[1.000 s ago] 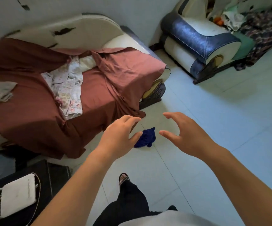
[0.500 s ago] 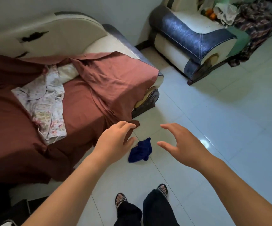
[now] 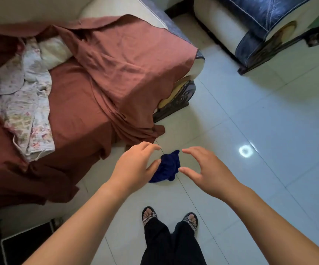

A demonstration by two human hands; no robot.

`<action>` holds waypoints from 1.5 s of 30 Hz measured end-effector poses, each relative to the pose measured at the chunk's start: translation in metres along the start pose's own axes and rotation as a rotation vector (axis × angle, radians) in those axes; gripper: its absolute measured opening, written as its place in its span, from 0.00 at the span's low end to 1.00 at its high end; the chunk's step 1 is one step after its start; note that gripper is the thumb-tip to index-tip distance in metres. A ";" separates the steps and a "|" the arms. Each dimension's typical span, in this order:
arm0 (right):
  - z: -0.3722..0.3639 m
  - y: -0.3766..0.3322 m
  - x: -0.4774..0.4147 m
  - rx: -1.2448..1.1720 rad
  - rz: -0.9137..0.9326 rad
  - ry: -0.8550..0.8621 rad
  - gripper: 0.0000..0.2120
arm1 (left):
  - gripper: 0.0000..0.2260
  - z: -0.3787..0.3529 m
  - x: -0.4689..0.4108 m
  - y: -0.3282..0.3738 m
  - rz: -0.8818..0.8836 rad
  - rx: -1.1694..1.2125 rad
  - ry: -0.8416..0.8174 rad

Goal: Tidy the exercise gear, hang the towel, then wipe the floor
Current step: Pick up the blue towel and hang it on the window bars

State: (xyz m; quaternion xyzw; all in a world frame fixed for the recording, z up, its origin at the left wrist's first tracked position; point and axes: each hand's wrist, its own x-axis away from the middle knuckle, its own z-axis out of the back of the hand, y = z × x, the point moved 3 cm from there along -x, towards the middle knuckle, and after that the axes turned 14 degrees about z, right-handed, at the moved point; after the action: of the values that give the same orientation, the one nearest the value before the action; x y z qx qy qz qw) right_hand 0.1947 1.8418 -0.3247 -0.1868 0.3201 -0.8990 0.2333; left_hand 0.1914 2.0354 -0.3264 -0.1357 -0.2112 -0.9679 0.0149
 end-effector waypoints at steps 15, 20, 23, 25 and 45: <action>-0.217 0.222 -0.097 0.021 -0.050 -0.036 0.25 | 0.15 -0.280 -0.139 -0.113 -0.089 -0.025 -0.073; -0.295 0.291 -0.131 0.028 -0.040 -0.033 0.24 | 0.15 -0.373 -0.164 -0.158 -0.048 0.013 -0.059; -0.338 0.332 -0.147 0.017 -0.024 -0.028 0.25 | 0.16 -0.427 -0.177 -0.187 -0.019 0.051 -0.064; -0.364 0.360 -0.157 0.018 -0.021 -0.021 0.26 | 0.16 -0.462 -0.187 -0.211 0.019 0.059 -0.095; -0.477 0.444 -0.195 0.033 0.075 -0.025 0.16 | 0.16 -0.536 -0.227 -0.301 0.131 0.181 -0.075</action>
State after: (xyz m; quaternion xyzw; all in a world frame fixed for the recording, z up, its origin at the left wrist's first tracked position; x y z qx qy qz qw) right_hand 0.2562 1.8752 -1.0012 -0.1820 0.3088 -0.8925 0.2739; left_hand 0.2472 2.0814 -0.9773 -0.1833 -0.2888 -0.9361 0.0825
